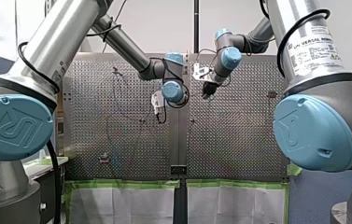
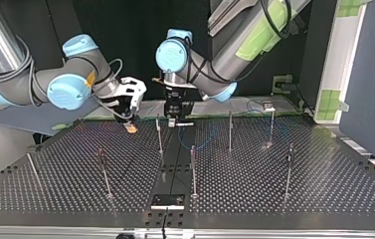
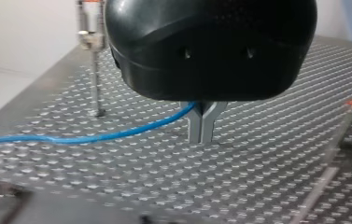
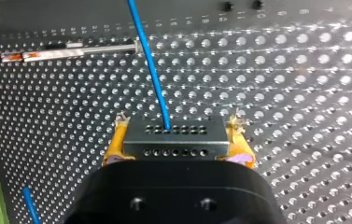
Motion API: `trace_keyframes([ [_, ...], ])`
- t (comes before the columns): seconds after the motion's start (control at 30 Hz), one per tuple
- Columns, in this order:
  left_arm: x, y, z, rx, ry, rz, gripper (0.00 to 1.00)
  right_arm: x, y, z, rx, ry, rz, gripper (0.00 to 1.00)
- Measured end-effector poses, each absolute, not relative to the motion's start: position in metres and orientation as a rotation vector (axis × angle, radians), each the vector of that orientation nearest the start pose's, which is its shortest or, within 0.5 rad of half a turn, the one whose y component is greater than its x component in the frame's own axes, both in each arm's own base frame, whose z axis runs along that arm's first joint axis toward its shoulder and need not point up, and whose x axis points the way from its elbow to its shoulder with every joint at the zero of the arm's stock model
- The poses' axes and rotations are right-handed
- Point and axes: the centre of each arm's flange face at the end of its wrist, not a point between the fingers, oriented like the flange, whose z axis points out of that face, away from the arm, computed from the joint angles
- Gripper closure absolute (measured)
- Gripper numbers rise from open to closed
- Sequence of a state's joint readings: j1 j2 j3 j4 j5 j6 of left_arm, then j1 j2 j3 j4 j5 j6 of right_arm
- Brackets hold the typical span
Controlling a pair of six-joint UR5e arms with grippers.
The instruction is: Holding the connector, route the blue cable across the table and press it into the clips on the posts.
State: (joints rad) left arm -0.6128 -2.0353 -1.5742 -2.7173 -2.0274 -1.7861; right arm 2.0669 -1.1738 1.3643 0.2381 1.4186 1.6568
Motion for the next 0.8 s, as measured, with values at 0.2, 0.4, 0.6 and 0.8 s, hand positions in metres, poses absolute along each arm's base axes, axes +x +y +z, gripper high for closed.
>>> trace_keyframes([
  [0.2,0.454,-0.434,0.216,0.007,1.662,-0.302,0.98,0.412,-0.450,0.328,-2.688,1.496,-1.807,1.00],
  [0.4,0.446,-0.431,0.177,0.029,1.699,-0.322,0.98,0.407,-0.442,0.307,-2.765,1.461,-1.753,1.00],
  [0.6,0.437,-0.425,0.160,0.027,1.703,-0.343,0.98,0.402,-0.438,0.288,-2.787,1.451,-1.742,1.00],
  [0.8,0.446,-0.431,0.167,0.023,1.669,-0.401,0.98,0.393,-0.437,0.268,-2.779,1.473,-1.738,1.00],
])
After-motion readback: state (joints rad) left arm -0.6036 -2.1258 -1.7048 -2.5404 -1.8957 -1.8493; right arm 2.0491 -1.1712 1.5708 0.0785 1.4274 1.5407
